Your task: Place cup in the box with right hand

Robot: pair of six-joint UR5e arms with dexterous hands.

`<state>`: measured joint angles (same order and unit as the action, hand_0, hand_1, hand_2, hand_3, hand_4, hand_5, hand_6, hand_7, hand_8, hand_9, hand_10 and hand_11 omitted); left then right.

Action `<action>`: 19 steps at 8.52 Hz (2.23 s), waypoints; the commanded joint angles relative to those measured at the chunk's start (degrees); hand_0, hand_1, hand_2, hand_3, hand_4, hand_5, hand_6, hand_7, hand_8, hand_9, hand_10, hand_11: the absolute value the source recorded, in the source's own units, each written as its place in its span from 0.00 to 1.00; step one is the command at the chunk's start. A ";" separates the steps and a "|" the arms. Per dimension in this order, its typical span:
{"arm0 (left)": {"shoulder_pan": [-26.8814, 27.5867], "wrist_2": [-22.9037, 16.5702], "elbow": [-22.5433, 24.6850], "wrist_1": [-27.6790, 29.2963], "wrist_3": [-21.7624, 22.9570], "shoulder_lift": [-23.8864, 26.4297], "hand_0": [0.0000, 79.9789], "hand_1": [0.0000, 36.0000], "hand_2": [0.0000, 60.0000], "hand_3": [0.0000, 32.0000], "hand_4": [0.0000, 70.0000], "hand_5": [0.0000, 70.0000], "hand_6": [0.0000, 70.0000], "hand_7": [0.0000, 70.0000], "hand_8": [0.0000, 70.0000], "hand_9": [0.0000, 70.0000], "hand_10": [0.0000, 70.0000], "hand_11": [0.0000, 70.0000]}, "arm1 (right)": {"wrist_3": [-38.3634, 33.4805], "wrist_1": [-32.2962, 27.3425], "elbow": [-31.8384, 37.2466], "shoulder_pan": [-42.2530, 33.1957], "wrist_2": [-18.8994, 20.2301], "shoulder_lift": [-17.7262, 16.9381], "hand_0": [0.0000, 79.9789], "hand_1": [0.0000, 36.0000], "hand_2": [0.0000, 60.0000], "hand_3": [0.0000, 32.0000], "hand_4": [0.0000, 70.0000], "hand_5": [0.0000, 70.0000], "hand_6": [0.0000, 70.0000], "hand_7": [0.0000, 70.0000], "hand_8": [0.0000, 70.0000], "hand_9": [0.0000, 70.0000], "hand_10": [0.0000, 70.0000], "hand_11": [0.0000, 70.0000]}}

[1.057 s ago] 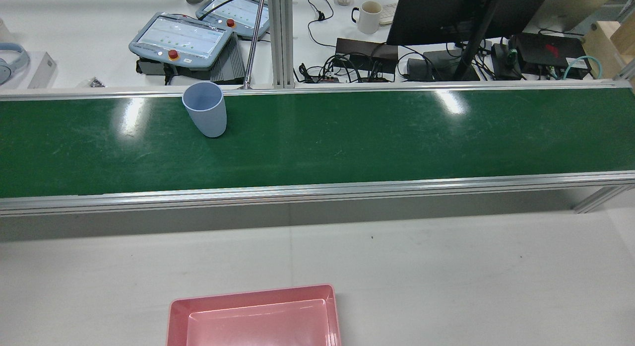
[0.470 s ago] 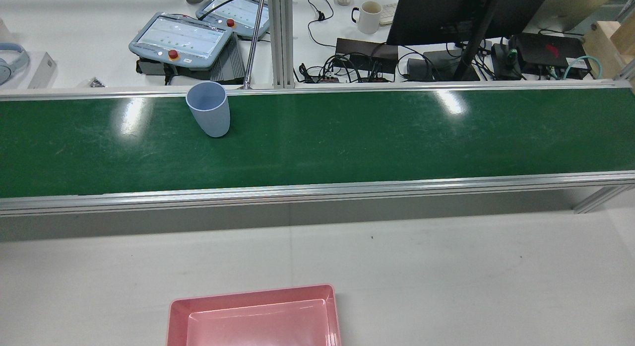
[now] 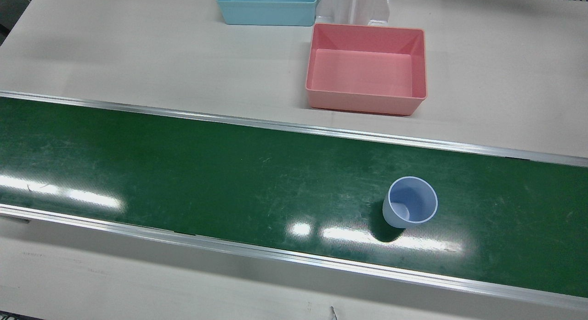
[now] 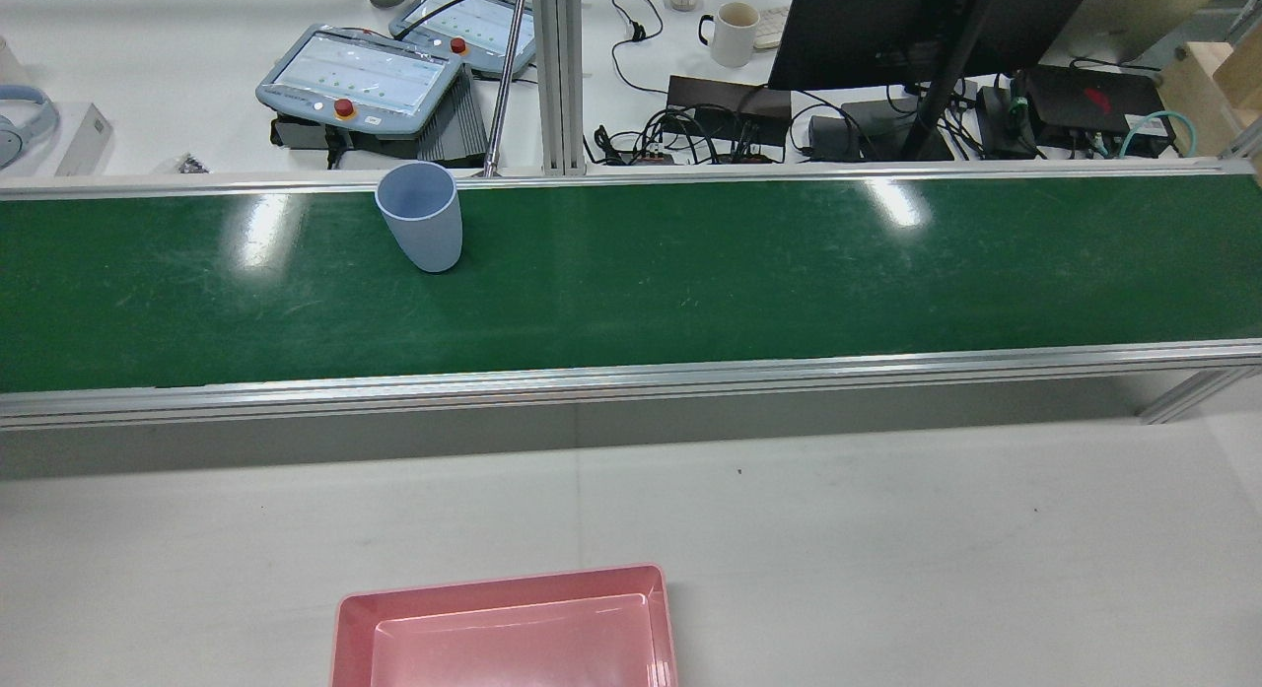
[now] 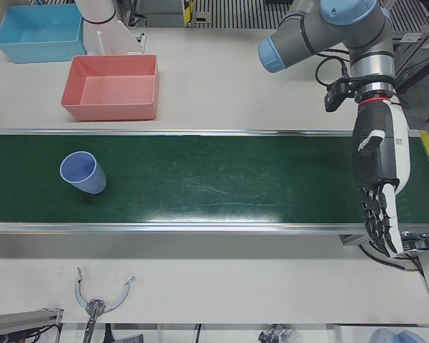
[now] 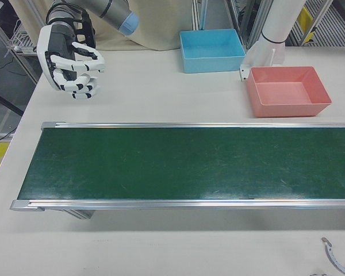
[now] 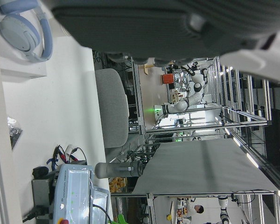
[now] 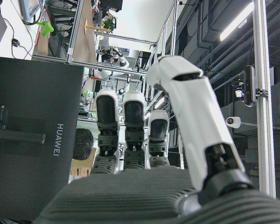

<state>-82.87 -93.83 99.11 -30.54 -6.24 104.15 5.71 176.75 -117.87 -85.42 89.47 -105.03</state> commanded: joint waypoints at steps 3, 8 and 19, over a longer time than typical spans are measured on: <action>-0.01 -0.04 0.03 0.04 0.00 0.00 0.00 0.00 0.00 0.00 0.00 0.00 0.00 0.00 0.00 0.00 0.00 0.00 | 0.00 0.00 0.00 0.07 0.00 0.00 1.00 1.00 0.59 0.00 0.46 0.30 0.32 1.00 0.64 0.81 0.49 0.73; 0.08 -0.04 0.03 0.04 0.00 0.00 0.00 0.00 0.00 0.00 0.00 0.00 0.00 0.00 0.00 0.00 0.00 0.00 | 0.00 0.00 0.00 0.07 0.00 0.08 1.00 1.00 0.59 0.00 0.46 0.30 0.32 1.00 0.64 0.81 0.48 0.73; -0.01 0.05 0.03 -0.04 0.00 0.00 0.00 0.00 0.00 0.00 0.00 0.00 0.00 0.00 0.00 0.00 0.00 0.00 | 0.00 0.00 -0.08 -0.01 0.00 0.00 1.00 1.00 0.60 0.00 0.48 0.30 0.32 1.00 0.64 0.82 0.49 0.74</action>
<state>-82.86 -93.84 99.12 -30.50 -6.24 104.15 5.71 176.75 -117.95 -85.41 89.47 -105.03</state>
